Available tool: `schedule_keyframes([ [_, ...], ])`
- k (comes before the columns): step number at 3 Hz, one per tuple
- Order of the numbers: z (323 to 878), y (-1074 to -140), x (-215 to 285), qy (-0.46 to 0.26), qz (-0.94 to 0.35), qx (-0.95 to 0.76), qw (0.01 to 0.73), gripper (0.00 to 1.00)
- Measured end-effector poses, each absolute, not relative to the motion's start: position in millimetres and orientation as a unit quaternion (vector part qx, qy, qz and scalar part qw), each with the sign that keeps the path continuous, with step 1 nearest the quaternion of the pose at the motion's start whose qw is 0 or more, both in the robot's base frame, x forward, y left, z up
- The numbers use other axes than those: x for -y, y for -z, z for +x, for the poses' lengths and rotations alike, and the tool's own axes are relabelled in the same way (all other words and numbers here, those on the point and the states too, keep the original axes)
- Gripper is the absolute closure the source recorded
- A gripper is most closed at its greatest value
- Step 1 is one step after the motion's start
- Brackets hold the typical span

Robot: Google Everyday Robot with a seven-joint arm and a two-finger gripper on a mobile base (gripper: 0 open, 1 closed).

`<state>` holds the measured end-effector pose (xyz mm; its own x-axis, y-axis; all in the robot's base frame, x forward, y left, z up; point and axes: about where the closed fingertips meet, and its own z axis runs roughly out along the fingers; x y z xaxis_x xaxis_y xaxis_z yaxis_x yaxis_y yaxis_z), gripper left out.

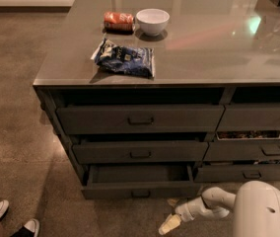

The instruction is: Close bottom drawer

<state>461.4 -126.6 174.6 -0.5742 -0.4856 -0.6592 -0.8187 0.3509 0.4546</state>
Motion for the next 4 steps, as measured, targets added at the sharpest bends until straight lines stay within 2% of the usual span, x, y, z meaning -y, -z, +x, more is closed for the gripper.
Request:
schedule_keyframes([
  [1, 461, -175, 127, -0.395, -0.41, -0.794, 0.211, 0.0],
  [2, 476, -168, 125, -0.4, -0.396, -0.791, 0.239, 0.17],
  [4, 532, -157, 118, -0.405, -0.378, -0.773, 0.309, 0.64],
])
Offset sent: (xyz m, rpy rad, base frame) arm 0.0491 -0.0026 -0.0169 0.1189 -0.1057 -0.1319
